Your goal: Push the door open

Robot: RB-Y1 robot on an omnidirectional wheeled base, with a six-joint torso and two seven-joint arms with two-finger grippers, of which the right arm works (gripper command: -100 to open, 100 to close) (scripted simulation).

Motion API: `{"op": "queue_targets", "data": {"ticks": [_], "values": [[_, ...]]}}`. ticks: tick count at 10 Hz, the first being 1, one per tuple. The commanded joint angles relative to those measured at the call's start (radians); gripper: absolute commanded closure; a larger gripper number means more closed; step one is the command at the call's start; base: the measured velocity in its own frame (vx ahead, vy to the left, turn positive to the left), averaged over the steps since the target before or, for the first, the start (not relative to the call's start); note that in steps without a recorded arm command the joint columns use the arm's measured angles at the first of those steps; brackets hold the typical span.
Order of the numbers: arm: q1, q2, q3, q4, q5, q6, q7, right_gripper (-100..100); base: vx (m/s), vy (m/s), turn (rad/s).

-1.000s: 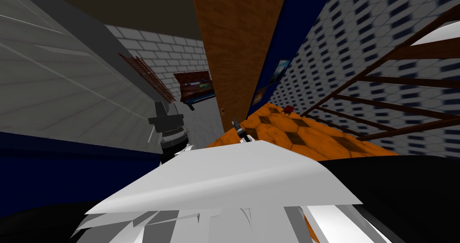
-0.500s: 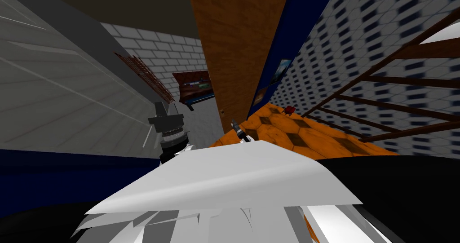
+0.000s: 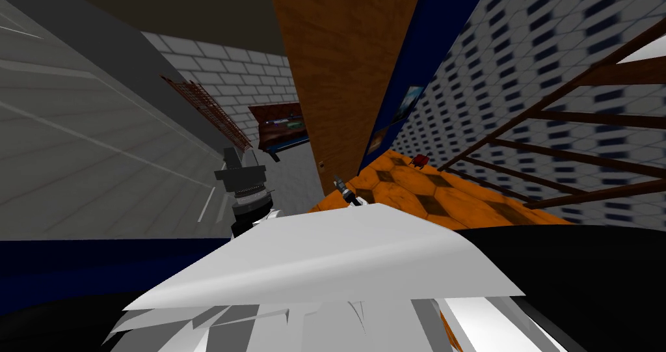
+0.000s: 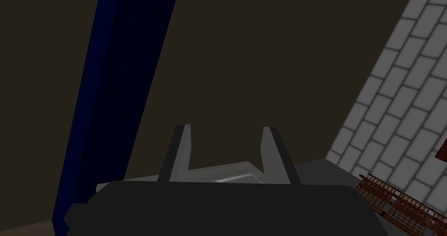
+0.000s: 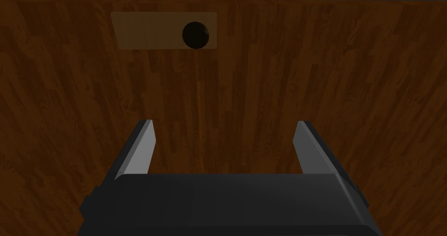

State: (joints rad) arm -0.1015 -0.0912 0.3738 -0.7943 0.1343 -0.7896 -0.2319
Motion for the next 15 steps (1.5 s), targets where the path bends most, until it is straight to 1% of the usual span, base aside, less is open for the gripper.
{"op": "queue_targets", "data": {"ticks": [1,4,5,6,8,12,15], "values": [[-0.017,0.003,0.007,0.038,0.003,-0.008,-0.001,-100,0.081,0.000,-0.004],[-0.034,0.003,0.018,0.082,0.008,-0.017,-0.004,-100,0.078,0.003,-0.003],[-0.044,0.003,0.024,0.106,0.011,-0.022,-0.006,-100,0.096,-0.006,-0.004],[-0.039,0.003,0.021,0.095,0.010,-0.020,-0.005,-100,0.048,-0.002,0.001],[-0.041,0.004,0.016,0.102,0.008,-0.022,0.000,-100,0.123,0.049,0.028],[-0.043,0.009,0.006,0.111,0.004,-0.023,0.011,-100,0.176,0.106,0.028],[-0.045,0.019,-0.002,0.119,0.001,-0.024,0.020,-100,0.179,0.096,0.033]]}}
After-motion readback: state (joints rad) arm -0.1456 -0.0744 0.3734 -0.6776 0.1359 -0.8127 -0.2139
